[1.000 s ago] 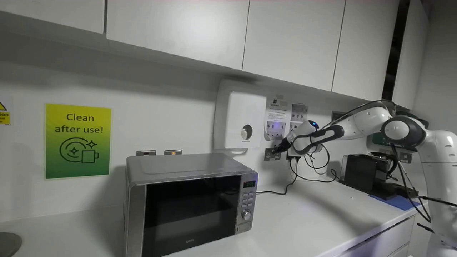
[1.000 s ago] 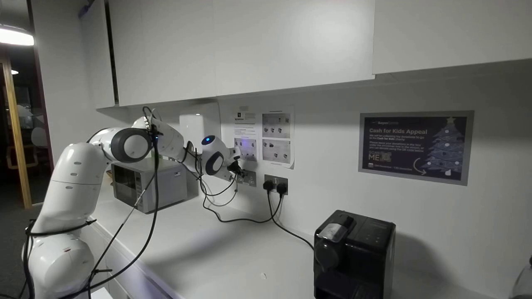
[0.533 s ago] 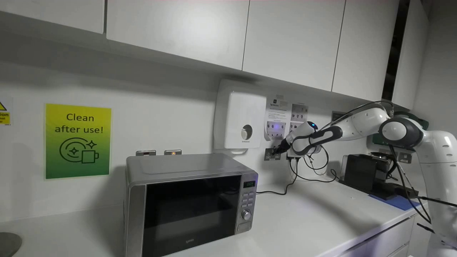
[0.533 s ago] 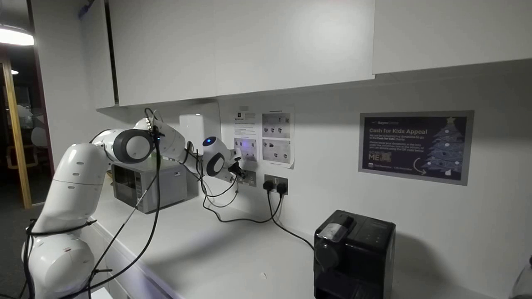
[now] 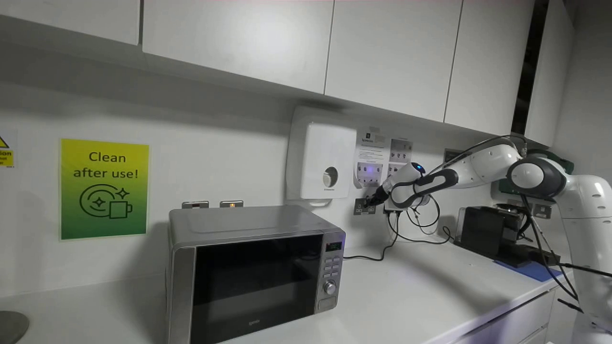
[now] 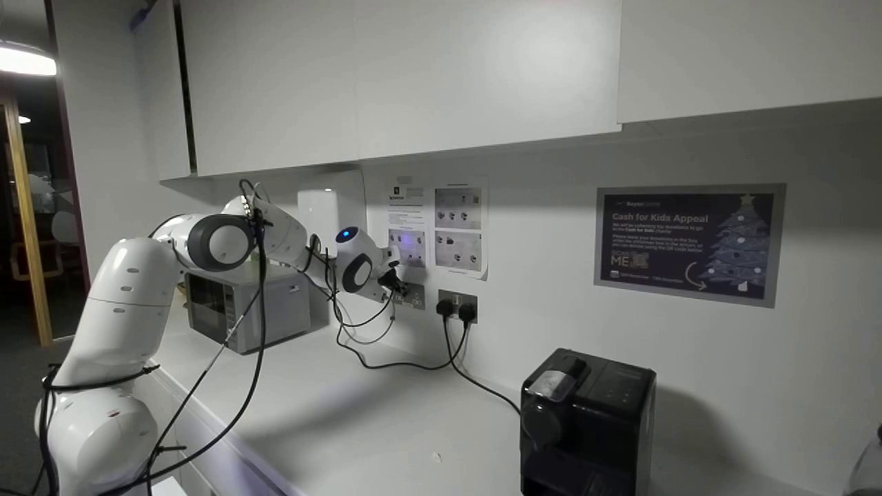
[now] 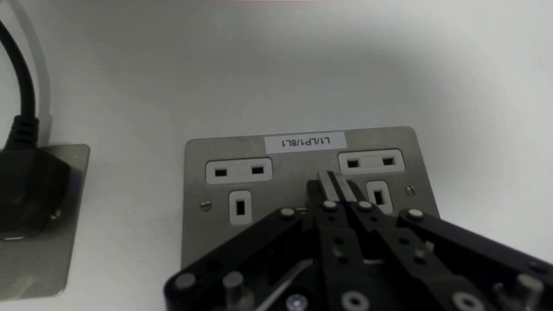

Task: Press the switches on the bottom left socket.

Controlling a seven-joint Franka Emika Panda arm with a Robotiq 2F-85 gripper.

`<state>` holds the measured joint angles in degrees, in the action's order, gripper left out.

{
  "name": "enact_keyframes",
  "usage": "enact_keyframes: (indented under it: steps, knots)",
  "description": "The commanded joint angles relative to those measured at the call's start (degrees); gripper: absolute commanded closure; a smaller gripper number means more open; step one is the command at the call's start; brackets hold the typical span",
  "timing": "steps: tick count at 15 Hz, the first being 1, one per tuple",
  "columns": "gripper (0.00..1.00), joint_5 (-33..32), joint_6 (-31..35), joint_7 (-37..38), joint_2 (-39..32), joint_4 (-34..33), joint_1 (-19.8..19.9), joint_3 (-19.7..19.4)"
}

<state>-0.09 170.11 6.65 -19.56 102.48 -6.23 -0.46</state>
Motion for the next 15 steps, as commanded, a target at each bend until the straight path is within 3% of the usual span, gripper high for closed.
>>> enact_keyframes:
  steps: [1, 9, 15]
  knots:
    - [1.00, -0.92, 1.61, 2.05, -0.97, -2.03, -1.38, -1.40]
    - [1.00, -1.32, 1.53, 0.92, 1.28, 1.14, -1.69, -1.67]
    - [1.00, -0.69, 1.64, -2.53, 3.97, 3.76, -0.14, 1.05]
